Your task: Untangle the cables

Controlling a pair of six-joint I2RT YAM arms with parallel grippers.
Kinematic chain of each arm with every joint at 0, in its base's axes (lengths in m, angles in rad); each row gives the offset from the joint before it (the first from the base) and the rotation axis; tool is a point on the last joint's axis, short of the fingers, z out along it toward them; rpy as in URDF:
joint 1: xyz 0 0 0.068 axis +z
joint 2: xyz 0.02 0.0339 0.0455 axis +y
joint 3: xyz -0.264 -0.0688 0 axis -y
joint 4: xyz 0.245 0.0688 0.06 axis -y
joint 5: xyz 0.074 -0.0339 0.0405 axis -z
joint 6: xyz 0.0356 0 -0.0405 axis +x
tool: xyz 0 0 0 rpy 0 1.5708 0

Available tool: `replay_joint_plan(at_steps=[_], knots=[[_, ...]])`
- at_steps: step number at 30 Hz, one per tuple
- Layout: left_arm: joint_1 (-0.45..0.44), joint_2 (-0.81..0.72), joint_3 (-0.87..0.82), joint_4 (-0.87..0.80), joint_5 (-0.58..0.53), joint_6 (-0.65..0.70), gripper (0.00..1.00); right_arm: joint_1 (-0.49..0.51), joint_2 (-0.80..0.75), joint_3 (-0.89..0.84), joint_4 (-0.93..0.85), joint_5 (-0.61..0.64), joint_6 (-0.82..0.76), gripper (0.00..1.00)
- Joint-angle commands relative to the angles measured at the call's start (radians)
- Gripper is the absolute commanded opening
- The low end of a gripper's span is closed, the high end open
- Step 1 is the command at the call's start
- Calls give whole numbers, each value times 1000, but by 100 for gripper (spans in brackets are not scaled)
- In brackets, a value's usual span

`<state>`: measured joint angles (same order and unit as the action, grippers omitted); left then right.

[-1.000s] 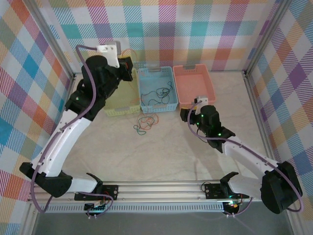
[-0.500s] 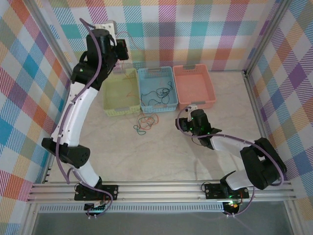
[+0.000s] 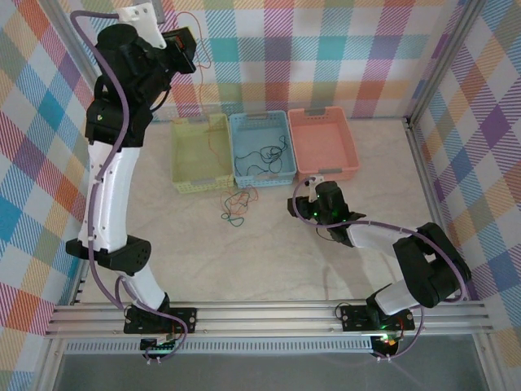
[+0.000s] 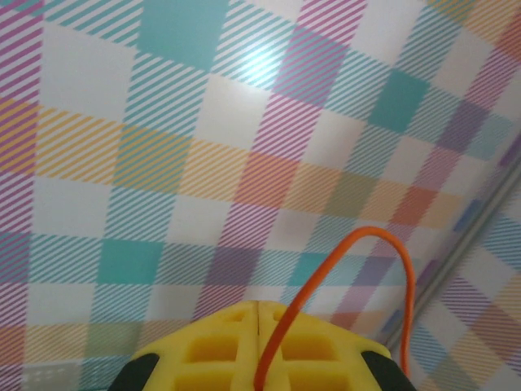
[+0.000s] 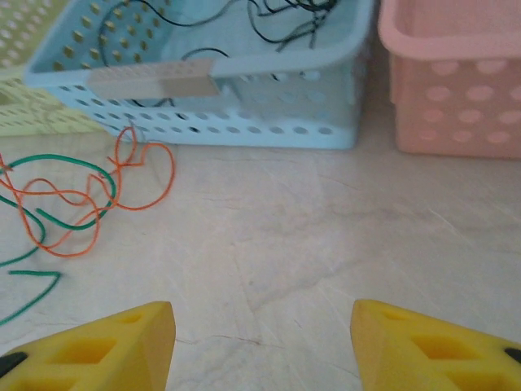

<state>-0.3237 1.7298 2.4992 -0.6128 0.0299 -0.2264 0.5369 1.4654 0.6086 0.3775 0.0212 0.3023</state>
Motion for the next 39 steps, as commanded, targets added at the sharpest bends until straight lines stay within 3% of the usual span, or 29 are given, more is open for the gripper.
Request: replay_joint_plan(at_steps=[1, 5, 9, 12, 14, 19, 22, 25, 29, 35, 39], knots=[[5, -60, 40, 81, 106, -75, 0, 10, 22, -5, 133, -134, -27, 61], [5, -78, 40, 100, 194, -136, 0, 63, 55, -4, 282, -310, -105, 63], [5, -75, 45, 91, 248, -174, 0, 159, 112, 57, 383, -371, -163, 69], [4, -76, 56, 71, 267, -182, 0, 227, 171, 150, 400, -317, -183, 75], [5, -84, 64, 67, 278, -186, 0, 241, 241, 219, 459, -345, -168, 78], [5, -96, 70, 80, 296, -215, 0, 278, 429, 466, 420, -349, -149, 79], [5, -95, 77, 65, 292, -192, 0, 278, 463, 544, 363, -310, -90, 77], [5, -77, 76, 35, 277, -122, 0, 275, 436, 511, 322, -265, -113, 77], [6, -42, 49, -20, 172, -28, 0, 263, 329, 405, 207, -242, -192, 76], [21, 16, 36, 5, 99, 4, 0, 256, 151, 235, 53, -144, -336, 76], [26, 70, 76, 0, 34, 35, 0, 255, 98, 102, 133, -89, -357, 76]])
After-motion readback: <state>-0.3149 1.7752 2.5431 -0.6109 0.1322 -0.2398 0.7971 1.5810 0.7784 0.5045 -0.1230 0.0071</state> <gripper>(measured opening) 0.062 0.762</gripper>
